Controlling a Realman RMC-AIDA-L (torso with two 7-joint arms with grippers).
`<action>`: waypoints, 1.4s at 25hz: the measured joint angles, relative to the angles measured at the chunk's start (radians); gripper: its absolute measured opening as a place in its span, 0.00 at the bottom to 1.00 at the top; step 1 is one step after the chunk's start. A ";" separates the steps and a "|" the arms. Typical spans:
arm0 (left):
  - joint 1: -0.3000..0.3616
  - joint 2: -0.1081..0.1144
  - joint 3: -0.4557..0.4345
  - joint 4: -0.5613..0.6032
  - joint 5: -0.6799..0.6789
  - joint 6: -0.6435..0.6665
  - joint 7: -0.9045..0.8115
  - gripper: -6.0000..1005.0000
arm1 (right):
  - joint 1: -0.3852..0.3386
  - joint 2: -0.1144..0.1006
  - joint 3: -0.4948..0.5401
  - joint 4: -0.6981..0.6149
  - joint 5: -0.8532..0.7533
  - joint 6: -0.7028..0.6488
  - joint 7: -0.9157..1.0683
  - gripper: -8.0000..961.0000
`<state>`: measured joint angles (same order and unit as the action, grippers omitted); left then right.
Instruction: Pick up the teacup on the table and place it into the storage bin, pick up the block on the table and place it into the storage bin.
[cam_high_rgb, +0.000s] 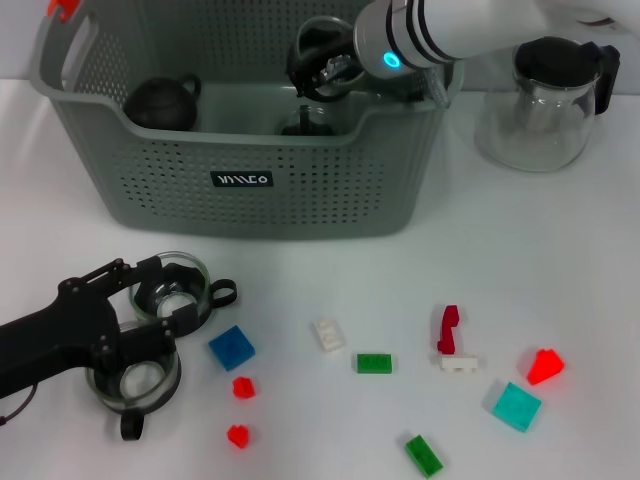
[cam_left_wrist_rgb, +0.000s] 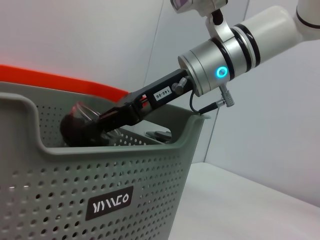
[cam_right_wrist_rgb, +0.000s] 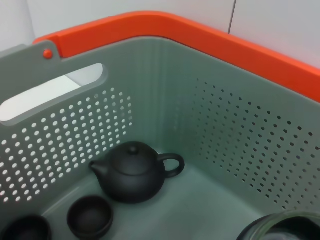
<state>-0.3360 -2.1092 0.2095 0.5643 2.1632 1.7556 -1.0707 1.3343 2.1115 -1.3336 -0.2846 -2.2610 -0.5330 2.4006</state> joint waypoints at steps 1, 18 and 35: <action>0.000 0.000 0.000 0.000 0.000 0.000 0.000 0.85 | 0.000 -0.001 0.001 0.000 0.000 -0.001 0.000 0.09; 0.001 0.001 -0.007 0.000 0.001 0.001 0.000 0.84 | -0.188 -0.010 0.045 -0.325 0.148 -0.137 -0.095 0.45; 0.001 0.006 -0.006 0.009 0.001 -0.003 -0.006 0.84 | -0.929 -0.063 0.299 -0.389 0.989 -1.200 -1.220 0.52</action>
<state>-0.3348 -2.1032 0.2039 0.5730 2.1646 1.7525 -1.0765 0.4053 2.0487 -1.0344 -0.6734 -1.2723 -1.7332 1.1811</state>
